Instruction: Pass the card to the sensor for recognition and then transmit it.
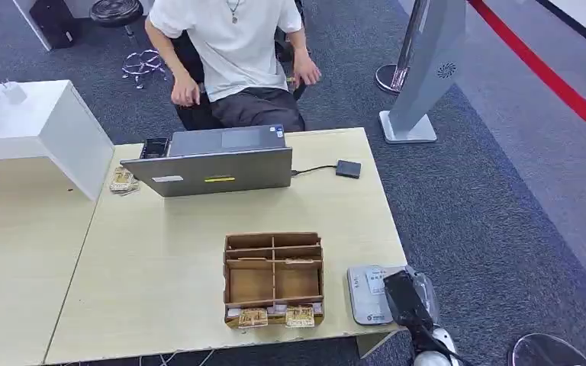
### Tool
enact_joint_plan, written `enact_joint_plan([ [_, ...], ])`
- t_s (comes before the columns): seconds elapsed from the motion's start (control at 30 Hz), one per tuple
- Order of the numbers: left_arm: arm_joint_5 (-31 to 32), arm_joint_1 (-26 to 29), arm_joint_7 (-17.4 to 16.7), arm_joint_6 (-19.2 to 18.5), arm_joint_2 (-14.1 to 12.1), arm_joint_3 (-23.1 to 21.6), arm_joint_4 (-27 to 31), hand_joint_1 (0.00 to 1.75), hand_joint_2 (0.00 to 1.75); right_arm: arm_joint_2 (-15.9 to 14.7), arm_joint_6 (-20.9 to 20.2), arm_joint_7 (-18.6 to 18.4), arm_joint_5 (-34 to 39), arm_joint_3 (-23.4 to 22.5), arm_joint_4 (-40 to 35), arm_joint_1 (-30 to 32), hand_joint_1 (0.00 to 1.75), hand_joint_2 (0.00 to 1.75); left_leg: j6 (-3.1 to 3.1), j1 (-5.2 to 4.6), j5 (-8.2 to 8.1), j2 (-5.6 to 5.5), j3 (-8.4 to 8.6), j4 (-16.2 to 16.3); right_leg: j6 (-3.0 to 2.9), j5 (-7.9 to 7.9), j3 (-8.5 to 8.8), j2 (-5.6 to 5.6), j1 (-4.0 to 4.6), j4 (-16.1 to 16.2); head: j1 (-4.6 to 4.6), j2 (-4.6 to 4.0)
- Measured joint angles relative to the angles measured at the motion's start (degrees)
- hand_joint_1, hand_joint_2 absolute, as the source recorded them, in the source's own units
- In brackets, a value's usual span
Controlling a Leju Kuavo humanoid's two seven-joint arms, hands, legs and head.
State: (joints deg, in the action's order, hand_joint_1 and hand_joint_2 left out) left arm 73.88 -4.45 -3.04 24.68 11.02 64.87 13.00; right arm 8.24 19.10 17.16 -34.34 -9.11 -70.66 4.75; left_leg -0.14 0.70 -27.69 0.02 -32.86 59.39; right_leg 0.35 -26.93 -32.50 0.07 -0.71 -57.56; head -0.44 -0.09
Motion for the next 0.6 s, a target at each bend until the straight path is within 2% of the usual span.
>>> enact_joint_plan([
  [0.23, -0.1, 0.0, 0.1, 0.0, 0.0, 0.0, 0.0, 0.00, 0.00, 0.1, 1.7, 2.0, 1.0, 1.6, -4.1, 1.0, 1.75, 1.75, 0.00, 0.00, 0.00, -0.01, -0.08, 0.0, -0.01, -0.01, -0.07, -0.01, 0.00, 0.0, 0.00, 0.00],
  [0.6, 0.3, 0.0, 0.2, 0.0, 0.0, 0.0, 0.0, 0.00, 0.00, 0.0, 7.8, 2.9, -1.1, 5.0, -14.3, 1.8, 1.75, 1.75, 0.00, -0.01, 0.00, -0.01, -0.18, 0.0, 0.00, -0.02, -0.16, -0.01, 0.00, 0.0, 0.00, 0.00],
])
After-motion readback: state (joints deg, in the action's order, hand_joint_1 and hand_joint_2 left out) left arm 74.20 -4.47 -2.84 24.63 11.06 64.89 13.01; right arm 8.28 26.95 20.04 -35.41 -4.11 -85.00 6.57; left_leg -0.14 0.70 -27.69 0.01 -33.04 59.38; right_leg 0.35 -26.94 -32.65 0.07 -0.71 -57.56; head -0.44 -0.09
